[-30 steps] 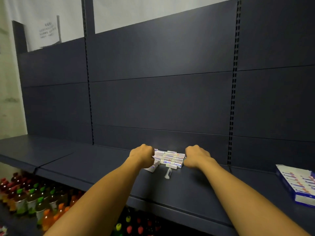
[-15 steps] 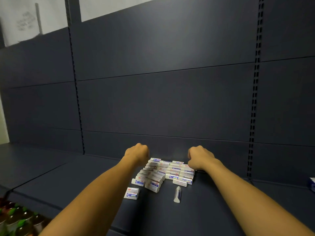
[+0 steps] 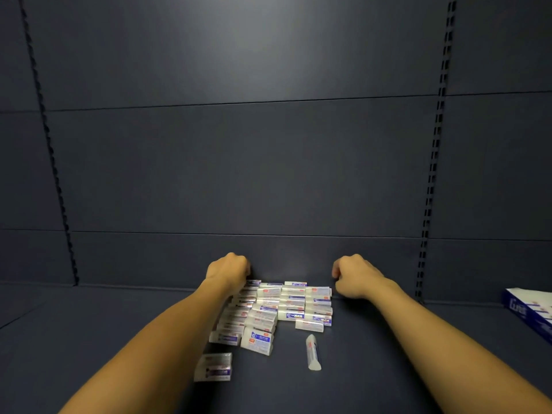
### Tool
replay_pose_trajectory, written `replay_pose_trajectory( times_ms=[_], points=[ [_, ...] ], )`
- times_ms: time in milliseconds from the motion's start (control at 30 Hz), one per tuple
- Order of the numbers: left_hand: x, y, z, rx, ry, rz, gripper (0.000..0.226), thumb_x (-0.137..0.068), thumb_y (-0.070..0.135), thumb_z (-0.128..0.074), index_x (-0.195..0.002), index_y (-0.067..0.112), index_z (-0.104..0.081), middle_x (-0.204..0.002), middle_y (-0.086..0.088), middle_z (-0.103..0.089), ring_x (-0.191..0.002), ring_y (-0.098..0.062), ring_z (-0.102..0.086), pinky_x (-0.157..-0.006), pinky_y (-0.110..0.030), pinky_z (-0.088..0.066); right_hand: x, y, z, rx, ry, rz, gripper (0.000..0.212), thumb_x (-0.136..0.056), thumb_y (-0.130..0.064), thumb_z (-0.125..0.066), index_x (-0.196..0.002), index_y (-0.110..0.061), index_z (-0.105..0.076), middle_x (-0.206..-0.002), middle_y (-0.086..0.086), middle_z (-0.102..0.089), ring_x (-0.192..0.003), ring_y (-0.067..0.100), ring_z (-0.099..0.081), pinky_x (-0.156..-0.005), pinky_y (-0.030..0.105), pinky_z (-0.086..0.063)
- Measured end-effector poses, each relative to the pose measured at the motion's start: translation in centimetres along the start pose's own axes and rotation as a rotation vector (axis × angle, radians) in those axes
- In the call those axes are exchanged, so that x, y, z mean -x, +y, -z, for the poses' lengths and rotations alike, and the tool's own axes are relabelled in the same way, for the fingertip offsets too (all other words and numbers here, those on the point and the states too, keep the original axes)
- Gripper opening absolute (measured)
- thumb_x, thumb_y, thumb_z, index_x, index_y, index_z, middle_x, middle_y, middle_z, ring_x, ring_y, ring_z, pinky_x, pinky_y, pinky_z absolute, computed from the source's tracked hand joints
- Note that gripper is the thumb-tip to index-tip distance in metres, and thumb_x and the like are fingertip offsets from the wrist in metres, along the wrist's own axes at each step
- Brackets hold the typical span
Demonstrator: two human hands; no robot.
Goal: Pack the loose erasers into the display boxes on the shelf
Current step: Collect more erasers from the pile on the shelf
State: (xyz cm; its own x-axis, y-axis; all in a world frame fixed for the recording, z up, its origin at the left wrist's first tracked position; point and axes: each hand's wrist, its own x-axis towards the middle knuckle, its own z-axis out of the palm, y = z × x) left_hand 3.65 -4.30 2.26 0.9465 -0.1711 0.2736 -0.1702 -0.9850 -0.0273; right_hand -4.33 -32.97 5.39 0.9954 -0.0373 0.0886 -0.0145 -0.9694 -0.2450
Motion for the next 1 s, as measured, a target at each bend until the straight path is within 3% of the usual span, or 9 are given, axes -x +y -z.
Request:
replay_pose_trajectory(
  times_ms=[233, 400, 700, 767, 900, 1000],
  points=[
    [-0.4, -1.2, -1.3, 0.023, -0.032, -0.070, 0.018, -0.094, 0.016, -0.057, -0.103, 0.019, -0.073, -0.103, -0.004, -0.070, -0.091, -0.028, -0.066, -0.074, -0.038, -0.055, -1.2, -1.2, -0.9, -0.017, -0.001, 0.005, 0.027, -0.081, -0.011, -0.059, -0.103, -0.025, -0.067, -0.104, -0.001, -0.062, -0.093, 0.020, -0.063, -0.086, 0.038, -0.058],
    [-0.6, -1.7, -1.0, 0.063, -0.099, -0.101, 0.020, -0.094, 0.014, -0.059, -0.105, 0.018, -0.075, -0.106, -0.005, -0.071, -0.093, -0.028, -0.066, -0.077, -0.039, -0.056, -2.1, -2.8, -1.5, -0.010, -0.011, 0.038, 0.025, -0.081, -0.010, -0.060, -0.100, -0.025, -0.067, -0.100, -0.002, -0.064, -0.091, 0.019, -0.064, -0.085, 0.039, -0.059],
    [-1.0, -2.6, -0.4, 0.138, -0.236, -0.156, 0.026, -0.091, 0.005, -0.061, -0.092, 0.025, -0.078, -0.103, 0.001, -0.071, -0.095, -0.022, -0.067, -0.083, -0.036, -0.059, -2.0, -3.3, -1.7, 0.017, -0.003, 0.040, 0.025, -0.081, -0.005, -0.058, -0.093, -0.024, -0.071, -0.097, -0.003, -0.063, -0.089, 0.019, -0.064, -0.084, 0.040, -0.060],
    [-1.0, -2.6, -0.2, 0.152, -0.242, -0.167, 0.026, -0.090, 0.004, -0.061, -0.089, 0.027, -0.074, -0.108, -0.001, -0.071, -0.097, -0.022, -0.066, -0.085, -0.037, -0.059, -1.8, -2.9, -1.6, 0.024, -0.011, 0.038, 0.024, -0.080, -0.004, -0.060, -0.088, -0.023, -0.072, -0.095, -0.004, -0.064, -0.088, 0.018, -0.065, -0.083, 0.040, -0.060],
    [-1.0, -2.6, -0.1, 0.187, -0.213, -0.165, 0.019, -0.090, 0.012, -0.071, -0.106, 0.021, -0.075, -0.111, 0.000, -0.070, -0.098, -0.020, -0.066, -0.087, -0.036, -0.058, -1.4, -2.5, -1.4, -0.016, -0.032, 0.085, 0.018, -0.081, -0.008, -0.065, -0.077, -0.021, -0.076, -0.084, -0.006, -0.071, -0.082, 0.014, -0.068, -0.080, 0.038, -0.062],
    [-0.8, -2.7, 0.4, 0.223, -0.177, -0.158, 0.012, -0.090, 0.015, -0.072, -0.093, 0.025, -0.077, -0.101, 0.002, -0.073, -0.091, -0.017, -0.066, -0.083, -0.034, -0.058, -1.3, -3.4, -1.8, -0.054, -0.028, 0.128, 0.014, -0.081, -0.012, -0.066, -0.080, -0.020, -0.078, -0.081, -0.007, -0.073, -0.080, 0.013, -0.069, -0.079, 0.036, -0.062]
  ],
)
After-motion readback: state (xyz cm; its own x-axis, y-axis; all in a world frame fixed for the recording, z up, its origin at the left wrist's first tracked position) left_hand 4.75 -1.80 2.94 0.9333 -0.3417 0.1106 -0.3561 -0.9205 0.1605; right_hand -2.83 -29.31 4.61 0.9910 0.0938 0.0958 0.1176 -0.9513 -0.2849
